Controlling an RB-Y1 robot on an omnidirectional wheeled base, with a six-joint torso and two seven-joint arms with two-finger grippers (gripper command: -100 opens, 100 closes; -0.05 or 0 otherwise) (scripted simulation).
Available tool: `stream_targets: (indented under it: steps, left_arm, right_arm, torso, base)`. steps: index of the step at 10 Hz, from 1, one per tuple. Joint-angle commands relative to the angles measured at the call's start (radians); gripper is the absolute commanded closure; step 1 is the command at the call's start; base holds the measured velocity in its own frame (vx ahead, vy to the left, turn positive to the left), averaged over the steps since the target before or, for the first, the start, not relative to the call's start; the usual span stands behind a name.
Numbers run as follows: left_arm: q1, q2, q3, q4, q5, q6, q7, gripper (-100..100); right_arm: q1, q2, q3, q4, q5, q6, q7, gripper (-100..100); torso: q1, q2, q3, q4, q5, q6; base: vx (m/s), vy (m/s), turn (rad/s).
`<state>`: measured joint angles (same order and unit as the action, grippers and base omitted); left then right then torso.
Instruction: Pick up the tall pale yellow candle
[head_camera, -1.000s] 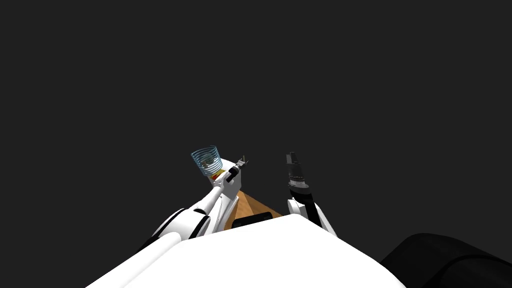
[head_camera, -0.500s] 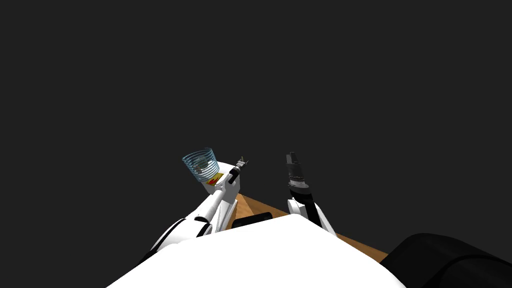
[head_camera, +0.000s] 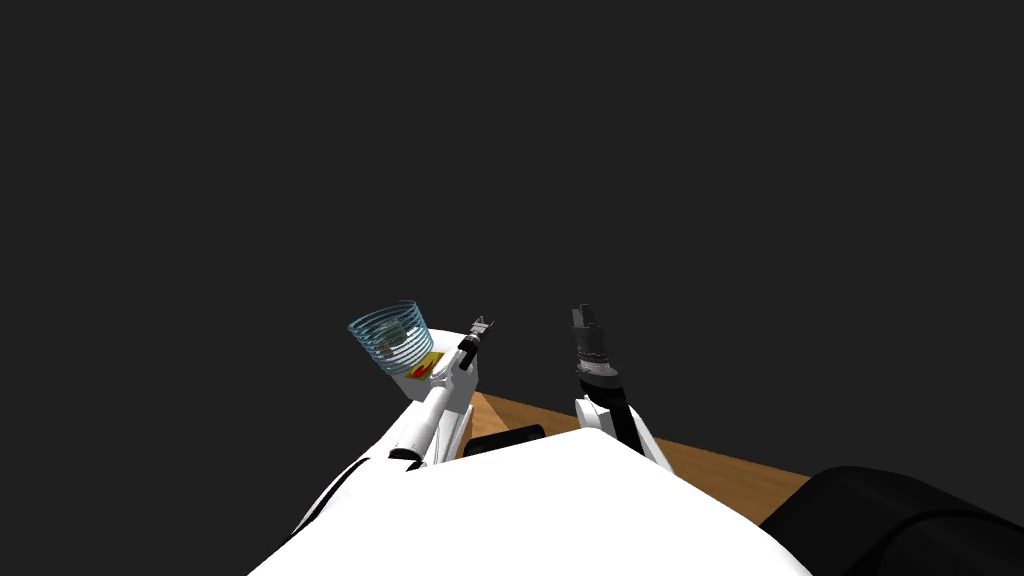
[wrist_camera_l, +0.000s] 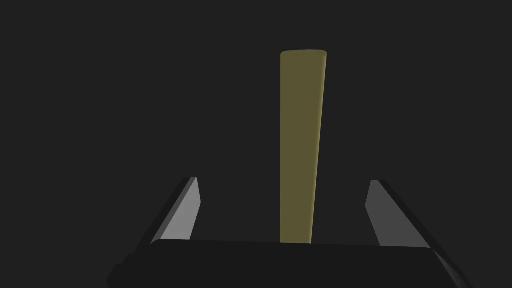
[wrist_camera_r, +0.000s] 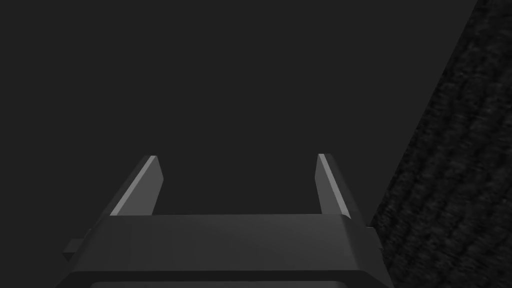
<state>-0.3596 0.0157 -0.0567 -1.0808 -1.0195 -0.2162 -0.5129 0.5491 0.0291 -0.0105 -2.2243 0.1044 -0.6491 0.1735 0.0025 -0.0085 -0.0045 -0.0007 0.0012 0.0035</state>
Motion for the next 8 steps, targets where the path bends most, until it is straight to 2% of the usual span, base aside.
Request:
stream_targets:
  steps: [1,2,3,4,5,8]
  left_arm:
    - [0.045,-0.038,0.034,-0.050,-0.050,0.050,0.011,-100]
    - [0.045,-0.038,0.034,-0.071,-0.059,0.058,0.011,-100]
    - [0.075,-0.063,0.057,-0.108,-0.099,0.096,0.019,-100]
    - [0.072,-0.045,0.033,-0.103,-0.079,0.080,0.022,-100]
    - [0.076,-0.047,0.033,-0.108,-0.082,0.087,0.025,100]
    - [0.076,-0.047,0.034,-0.108,-0.081,0.086,0.026,100]
  right_arm:
    - [0.000,0.000,0.000,0.000,0.000,0.000,0.000,0]
    - [0.000,0.000,0.000,0.000,0.000,0.000,0.000,0]
    - [0.000,0.000,0.000,0.000,0.000,0.000,0.000,0]
    - [0.000,0.000,0.000,0.000,0.000,0.000,0.000,0]
    - [0.000,0.000,0.000,0.000,0.000,0.000,0.000,0]
    - [0.000,0.000,0.000,0.000,0.000,0.000,0.000,0]
  torso:
    - [0.000,0.000,0.000,0.000,0.000,0.000]
    - [0.002,0.000,0.000,0.000,0.000,0.000]
    - [0.001,0.000,0.000,0.000,0.000,-0.001]
    - [0.001,0.000,0.000,0.000,0.000,0.000]
    - [-0.003,-0.001,-0.001,0.000,0.000,-0.001]
    - [-0.007,-0.002,-0.001,0.000,-0.002,-0.001]
  base:
    - [-0.013,0.146,-0.337]
    - [-0.014,0.119,-0.165]
    - [-0.005,0.112,-0.294]
    - [-0.005,0.059,-0.072]
    - [-0.002,0.011,0.013]
    - [-0.001,0.001,0.000]
